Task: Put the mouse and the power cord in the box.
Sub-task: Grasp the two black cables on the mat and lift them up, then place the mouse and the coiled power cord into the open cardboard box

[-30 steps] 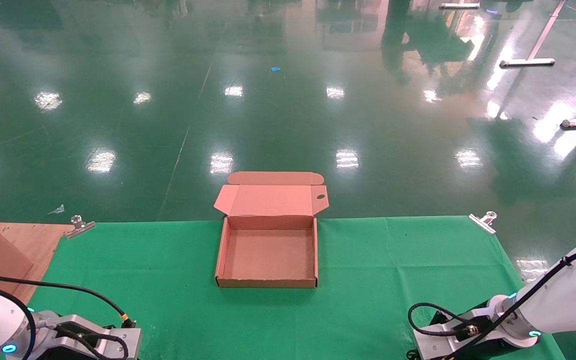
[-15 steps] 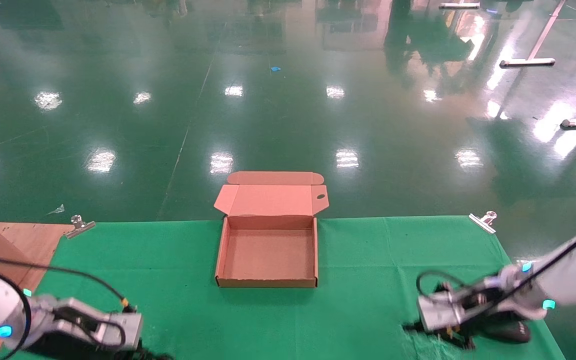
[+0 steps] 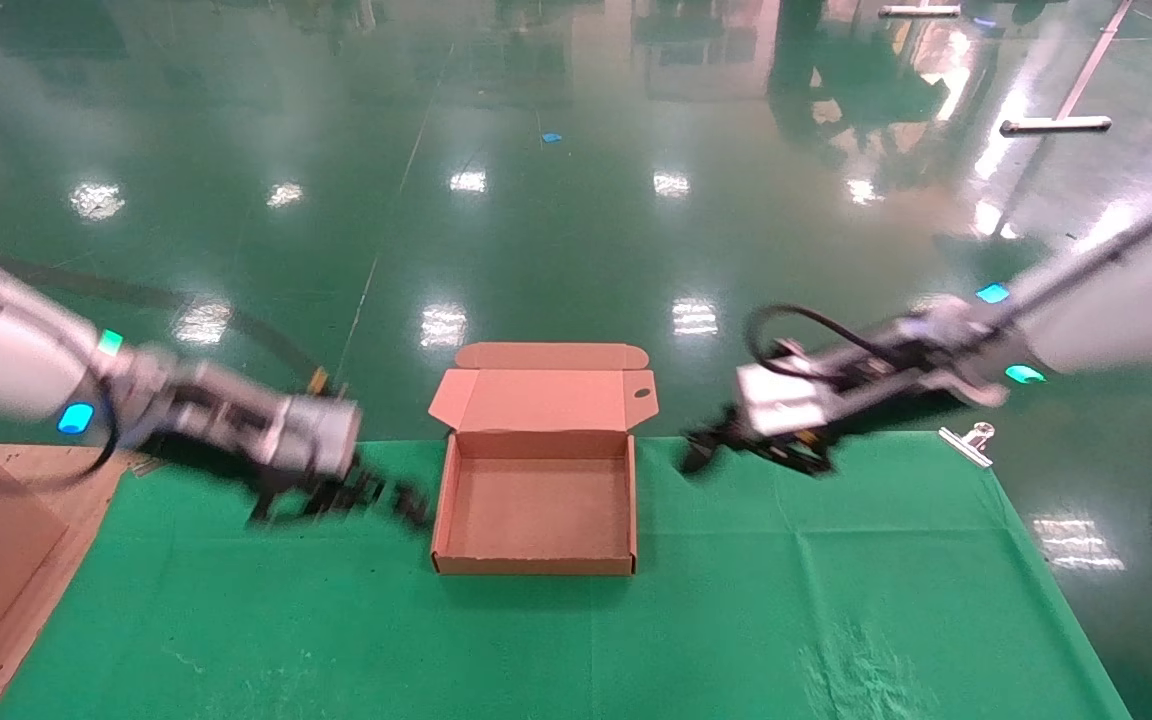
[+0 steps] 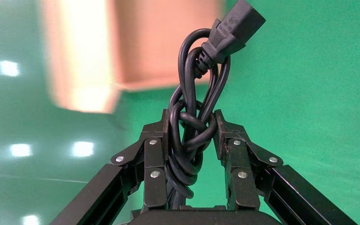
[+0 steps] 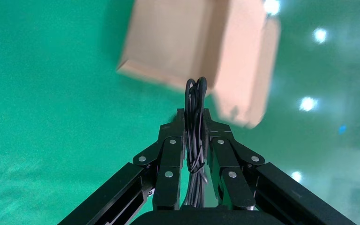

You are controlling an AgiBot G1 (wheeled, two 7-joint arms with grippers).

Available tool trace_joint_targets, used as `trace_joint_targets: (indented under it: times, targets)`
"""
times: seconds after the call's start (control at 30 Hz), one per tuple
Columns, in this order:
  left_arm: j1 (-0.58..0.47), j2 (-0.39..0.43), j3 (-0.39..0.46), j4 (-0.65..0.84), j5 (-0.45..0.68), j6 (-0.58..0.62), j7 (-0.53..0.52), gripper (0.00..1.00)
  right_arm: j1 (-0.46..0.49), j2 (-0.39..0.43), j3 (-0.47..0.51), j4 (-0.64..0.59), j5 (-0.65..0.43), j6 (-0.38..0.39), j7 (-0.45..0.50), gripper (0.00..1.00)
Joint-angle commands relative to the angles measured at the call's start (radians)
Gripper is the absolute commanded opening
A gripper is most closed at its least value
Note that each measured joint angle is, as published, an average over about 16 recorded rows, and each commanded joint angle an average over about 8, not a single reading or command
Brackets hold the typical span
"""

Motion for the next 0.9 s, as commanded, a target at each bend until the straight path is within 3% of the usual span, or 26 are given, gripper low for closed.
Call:
trace_joint_targets:
  times: [0.03,0.3,0.53,0.7,0.9]
  targets:
    - [-0.034,0.022,-0.003,-0.007,-0.003,-0.019,-0.002,0.0,0.023,-0.032,0.005,0.0,0.006,0.01,0.008,0.0]
    - [-0.024,0.099,-0.025,0.016,-0.022,-0.311,0.003,0.0,-0.034,-0.09,0.005,0.128,0.061,0.166,0.065,0.0]
    - [0.004,0.114,-0.043,0.034,-0.049,-0.366,0.026,0.0,-0.114,-0.092,-0.065,0.285,0.128,0.317,0.137,0.0]
    - [0.033,0.119,-0.06,0.032,-0.075,-0.378,0.058,0.0,-0.125,-0.091,-0.138,0.34,0.17,0.363,0.194,0.0]
    - [0.151,0.144,-0.085,-0.035,-0.124,-0.484,0.134,0.0,-0.107,-0.089,-0.221,0.368,0.209,0.402,0.244,0.0]
